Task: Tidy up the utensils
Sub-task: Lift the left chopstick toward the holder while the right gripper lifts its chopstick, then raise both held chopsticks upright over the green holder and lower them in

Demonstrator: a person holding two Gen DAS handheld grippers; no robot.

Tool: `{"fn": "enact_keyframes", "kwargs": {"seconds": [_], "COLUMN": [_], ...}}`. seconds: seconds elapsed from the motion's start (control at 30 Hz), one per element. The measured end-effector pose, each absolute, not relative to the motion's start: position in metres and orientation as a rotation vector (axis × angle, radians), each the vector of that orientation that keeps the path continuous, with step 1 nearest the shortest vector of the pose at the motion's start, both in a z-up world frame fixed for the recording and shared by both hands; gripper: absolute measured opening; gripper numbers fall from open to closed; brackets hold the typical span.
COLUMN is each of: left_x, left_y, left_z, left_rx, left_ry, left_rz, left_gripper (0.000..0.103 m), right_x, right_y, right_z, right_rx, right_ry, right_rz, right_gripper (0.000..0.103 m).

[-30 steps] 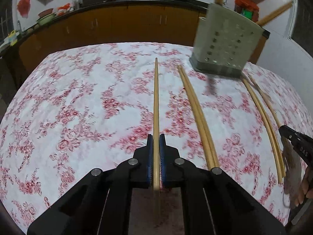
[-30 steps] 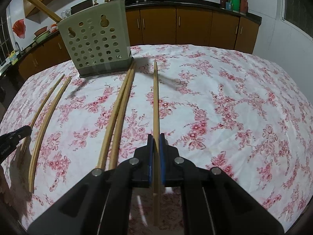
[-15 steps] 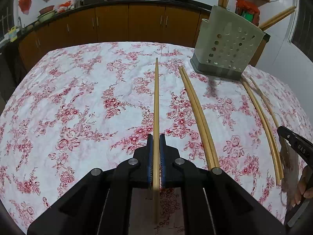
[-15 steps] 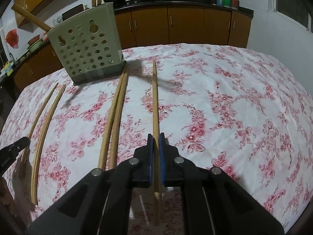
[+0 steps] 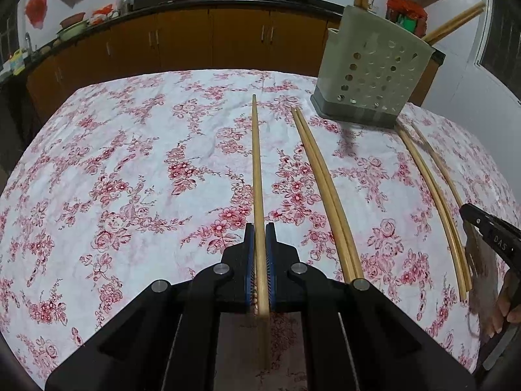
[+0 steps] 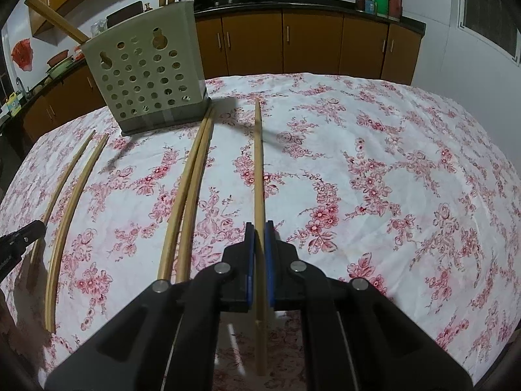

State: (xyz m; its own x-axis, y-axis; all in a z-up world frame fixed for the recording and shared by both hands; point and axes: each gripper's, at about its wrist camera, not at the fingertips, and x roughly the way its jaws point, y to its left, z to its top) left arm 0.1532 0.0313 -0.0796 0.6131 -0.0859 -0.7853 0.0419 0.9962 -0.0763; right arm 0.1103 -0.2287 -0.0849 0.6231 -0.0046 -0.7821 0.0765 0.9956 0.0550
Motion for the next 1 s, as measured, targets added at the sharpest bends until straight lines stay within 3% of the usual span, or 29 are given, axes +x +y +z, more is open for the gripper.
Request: {"fn": "enact_keyframes", "kwargs": {"seconds": [0.23,0.6,1.0], "left_x": [0.151,0.150,0.151], "left_y": [0.027,0.037,0.040], "left_z": [-0.070,0.013,0.063], "left_rx": [-0.032,-0.084,-0.116], "left_ry": [0.885,0.658,0.520], "left_rz": [-0.088,-0.092,-0.087], "left_gripper": [0.007,0.007,0.007], "right_x": [0.105,0.093,0.088], "right_y": [-0.233,-0.239,-0.238], "right_z": [-0.065,0.013,0.059], "right_rx": [0.072,0.059,0.073], "right_ry": [0.841,0.632,0.511], "right_rz": [-0.050,-0.049,-0.040], "right_gripper": [0.008,0.008,0.008]}}
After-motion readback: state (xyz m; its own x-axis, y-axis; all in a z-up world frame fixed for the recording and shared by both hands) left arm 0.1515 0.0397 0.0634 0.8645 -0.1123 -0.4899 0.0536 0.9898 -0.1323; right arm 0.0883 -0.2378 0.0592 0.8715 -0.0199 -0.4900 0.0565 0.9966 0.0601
